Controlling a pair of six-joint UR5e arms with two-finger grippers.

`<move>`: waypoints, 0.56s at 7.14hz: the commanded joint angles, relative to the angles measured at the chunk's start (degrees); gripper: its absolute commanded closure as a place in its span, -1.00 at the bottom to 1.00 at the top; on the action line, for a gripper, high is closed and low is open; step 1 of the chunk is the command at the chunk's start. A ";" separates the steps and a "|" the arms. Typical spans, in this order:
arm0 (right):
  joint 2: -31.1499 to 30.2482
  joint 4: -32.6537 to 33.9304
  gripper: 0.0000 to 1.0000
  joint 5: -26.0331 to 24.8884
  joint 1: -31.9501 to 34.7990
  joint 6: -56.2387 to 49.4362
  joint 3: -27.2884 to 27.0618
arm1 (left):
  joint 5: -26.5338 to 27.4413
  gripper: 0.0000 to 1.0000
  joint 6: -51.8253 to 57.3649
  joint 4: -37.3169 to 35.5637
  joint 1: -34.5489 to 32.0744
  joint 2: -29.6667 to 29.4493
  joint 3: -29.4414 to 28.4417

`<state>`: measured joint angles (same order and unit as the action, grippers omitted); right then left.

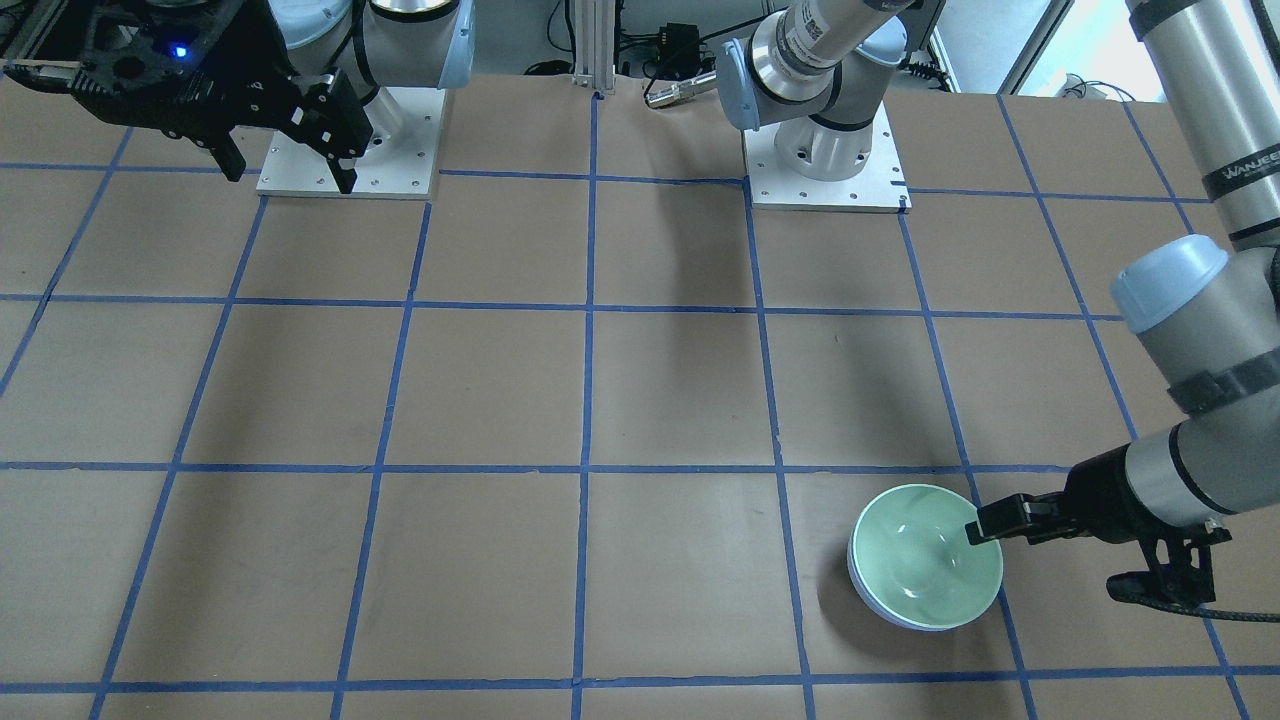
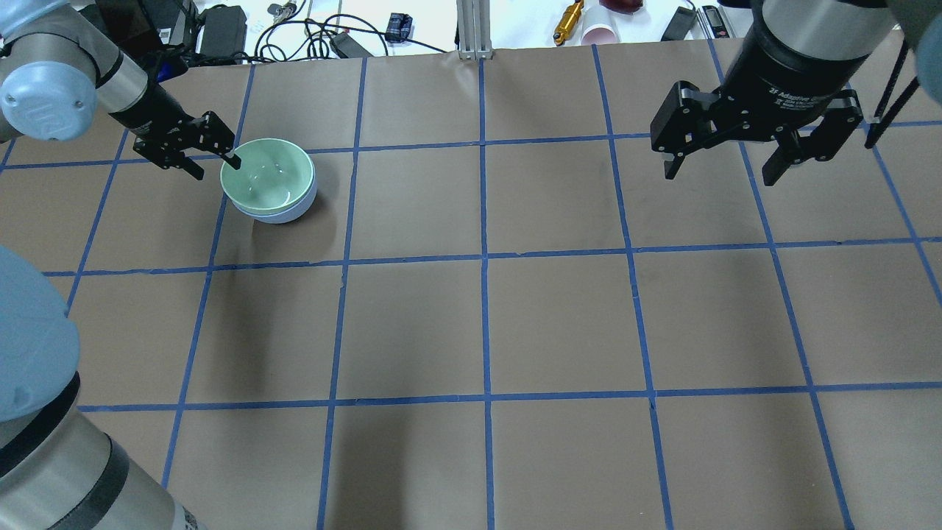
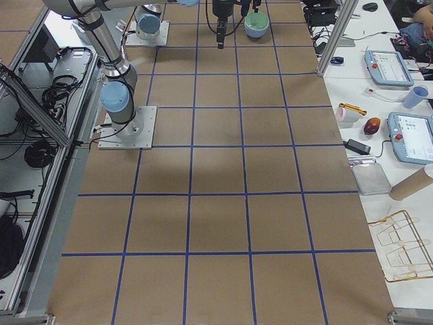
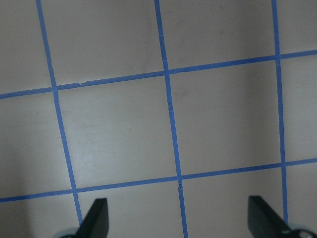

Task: Stack green bowl on blue bowl
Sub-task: 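Open the left gripper and raise it away from the bowls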

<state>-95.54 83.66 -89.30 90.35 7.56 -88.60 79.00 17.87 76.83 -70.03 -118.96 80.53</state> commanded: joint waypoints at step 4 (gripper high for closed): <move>0.00 0.01 -1.00 0.00 0.00 0.00 -0.08 | 5.02 -1.00 -13.12 11.32 -11.68 13.29 -5.21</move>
<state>-95.54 83.67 -89.30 90.35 7.56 -88.67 83.80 7.70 87.10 -78.15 -108.88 75.57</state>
